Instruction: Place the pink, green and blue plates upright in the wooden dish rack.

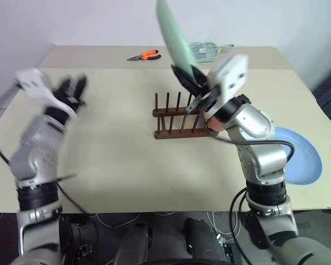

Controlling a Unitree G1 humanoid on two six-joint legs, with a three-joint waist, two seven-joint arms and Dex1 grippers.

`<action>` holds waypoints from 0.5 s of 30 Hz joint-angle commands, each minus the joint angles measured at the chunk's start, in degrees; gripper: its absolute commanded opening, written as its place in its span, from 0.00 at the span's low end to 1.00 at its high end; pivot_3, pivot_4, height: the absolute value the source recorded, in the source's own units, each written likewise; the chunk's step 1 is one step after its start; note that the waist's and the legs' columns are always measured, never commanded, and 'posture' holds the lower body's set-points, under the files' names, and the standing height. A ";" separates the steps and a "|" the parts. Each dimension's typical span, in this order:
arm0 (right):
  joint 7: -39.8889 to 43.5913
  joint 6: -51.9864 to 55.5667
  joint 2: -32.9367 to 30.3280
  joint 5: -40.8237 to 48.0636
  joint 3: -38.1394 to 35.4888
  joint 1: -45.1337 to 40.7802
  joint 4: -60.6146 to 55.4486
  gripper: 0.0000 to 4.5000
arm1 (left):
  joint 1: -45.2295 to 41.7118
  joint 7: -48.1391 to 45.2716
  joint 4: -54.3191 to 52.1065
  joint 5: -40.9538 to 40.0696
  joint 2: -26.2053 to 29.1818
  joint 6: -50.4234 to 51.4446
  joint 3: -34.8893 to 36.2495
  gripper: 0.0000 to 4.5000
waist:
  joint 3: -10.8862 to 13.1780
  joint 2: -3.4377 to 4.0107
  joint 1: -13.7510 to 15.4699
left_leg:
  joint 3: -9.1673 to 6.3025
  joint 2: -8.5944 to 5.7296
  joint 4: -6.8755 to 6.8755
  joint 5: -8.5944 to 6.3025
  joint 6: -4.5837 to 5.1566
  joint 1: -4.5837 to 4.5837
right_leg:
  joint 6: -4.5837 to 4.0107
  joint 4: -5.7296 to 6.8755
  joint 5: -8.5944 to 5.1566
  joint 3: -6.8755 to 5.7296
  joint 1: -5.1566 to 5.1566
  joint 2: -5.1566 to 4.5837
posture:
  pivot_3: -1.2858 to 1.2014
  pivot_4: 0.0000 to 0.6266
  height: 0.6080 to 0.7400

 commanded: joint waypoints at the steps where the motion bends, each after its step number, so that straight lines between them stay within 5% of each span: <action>1: -10.66 11.90 4.18 13.20 -6.91 0.44 -5.91 0.00 | 5.88 -12.64 -8.52 -0.35 3.21 -1.04 -5.91 0.53 | 0.02 0.04 -0.29 | 0.00 0.01 -0.02 0.00 0.00 0.00 | -0.13 0.00 -0.06 0.00 -0.04 0.01 | 0.52 0.24 1.00; 6: -20.58 17.98 6.69 19.85 -10.12 0.77 -7.51 0.00 | 15.59 -25.98 -14.21 1.39 9.18 0.01 -15.05 0.53 | 0.04 0.56 -0.78 | 0.19 0.10 -0.18 0.01 -0.01 0.02 | -0.38 0.16 -0.17 0.06 -0.29 0.08 | 0.52 0.24 1.00; 15: -27.32 20.33 6.88 26.35 -11.17 0.67 -5.42 0.00 | 15.12 -27.23 -15.52 2.00 7.44 0.83 -17.75 0.53 | 0.00 0.81 -0.49 | 0.30 0.10 -0.24 0.03 0.01 0.04 | -0.38 0.21 -0.19 0.12 -0.35 0.07 | 0.52 0.24 1.00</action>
